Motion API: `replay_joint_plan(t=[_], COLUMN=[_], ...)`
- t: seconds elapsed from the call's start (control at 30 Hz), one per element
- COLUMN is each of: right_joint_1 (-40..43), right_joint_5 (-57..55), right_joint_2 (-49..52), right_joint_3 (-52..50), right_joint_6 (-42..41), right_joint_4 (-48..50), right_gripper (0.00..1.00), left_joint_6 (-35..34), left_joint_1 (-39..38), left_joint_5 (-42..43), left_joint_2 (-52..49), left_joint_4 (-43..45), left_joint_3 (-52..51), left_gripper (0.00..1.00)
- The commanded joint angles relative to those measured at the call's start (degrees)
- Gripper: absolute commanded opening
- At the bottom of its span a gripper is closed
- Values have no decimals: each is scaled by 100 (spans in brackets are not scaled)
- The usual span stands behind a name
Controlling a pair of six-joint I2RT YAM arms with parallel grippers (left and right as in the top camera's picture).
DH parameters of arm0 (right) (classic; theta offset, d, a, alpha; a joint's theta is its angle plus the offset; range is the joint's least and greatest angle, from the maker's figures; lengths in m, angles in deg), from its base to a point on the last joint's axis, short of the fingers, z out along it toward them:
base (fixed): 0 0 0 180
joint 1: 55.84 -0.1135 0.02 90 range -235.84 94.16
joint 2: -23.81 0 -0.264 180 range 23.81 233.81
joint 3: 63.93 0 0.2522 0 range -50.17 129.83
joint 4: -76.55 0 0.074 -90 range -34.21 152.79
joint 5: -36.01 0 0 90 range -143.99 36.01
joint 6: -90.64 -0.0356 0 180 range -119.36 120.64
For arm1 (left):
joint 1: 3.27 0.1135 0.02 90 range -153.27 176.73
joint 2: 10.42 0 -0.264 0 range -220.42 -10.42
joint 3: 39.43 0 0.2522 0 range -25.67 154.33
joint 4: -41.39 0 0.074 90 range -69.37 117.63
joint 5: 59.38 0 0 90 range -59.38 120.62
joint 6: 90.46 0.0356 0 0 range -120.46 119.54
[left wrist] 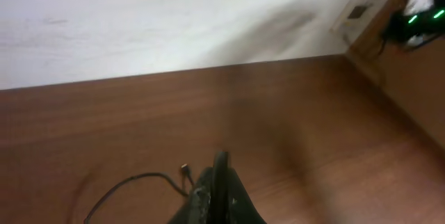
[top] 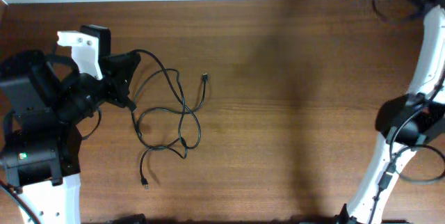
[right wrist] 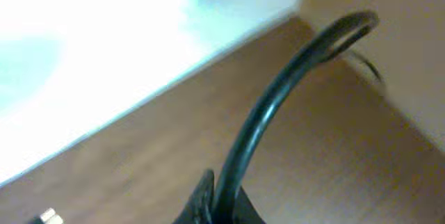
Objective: Untangle cables
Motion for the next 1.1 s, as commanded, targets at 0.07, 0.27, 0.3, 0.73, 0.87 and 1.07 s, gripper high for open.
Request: replay_joint_plan(t=[0.07,0.27,0.3,0.73,0.87,1.07], right_joint_1=[-909,-2096,-2227,-483,79,280], right_joint_5=[-92,-227,-411,173,1069,894], right_joint_2=[-109,-109,-109,-101,103,901], right_joint_3=[442,442,442,409,348,341], right_joint_6=[94,94,70,-35,118,-11], right_joint_4=[-535,-758,-750,-664,-481,-404], right_gripper=[4,4,4,4,4,4], left_joint_6=[160,160,160,162,160,155], left_joint_1=[-11,-11,-11,-11,-13,-13], left_joint_5=[-149,-160,-160,-234,-367,-369], left_joint_2=[103,103,103,103,103,109], left_joint_4=[0,-22,-22,-57,-59,-81], left_joint_3=[66,66,66,66,66,66], left_gripper=[1,1,1,1,1,1])
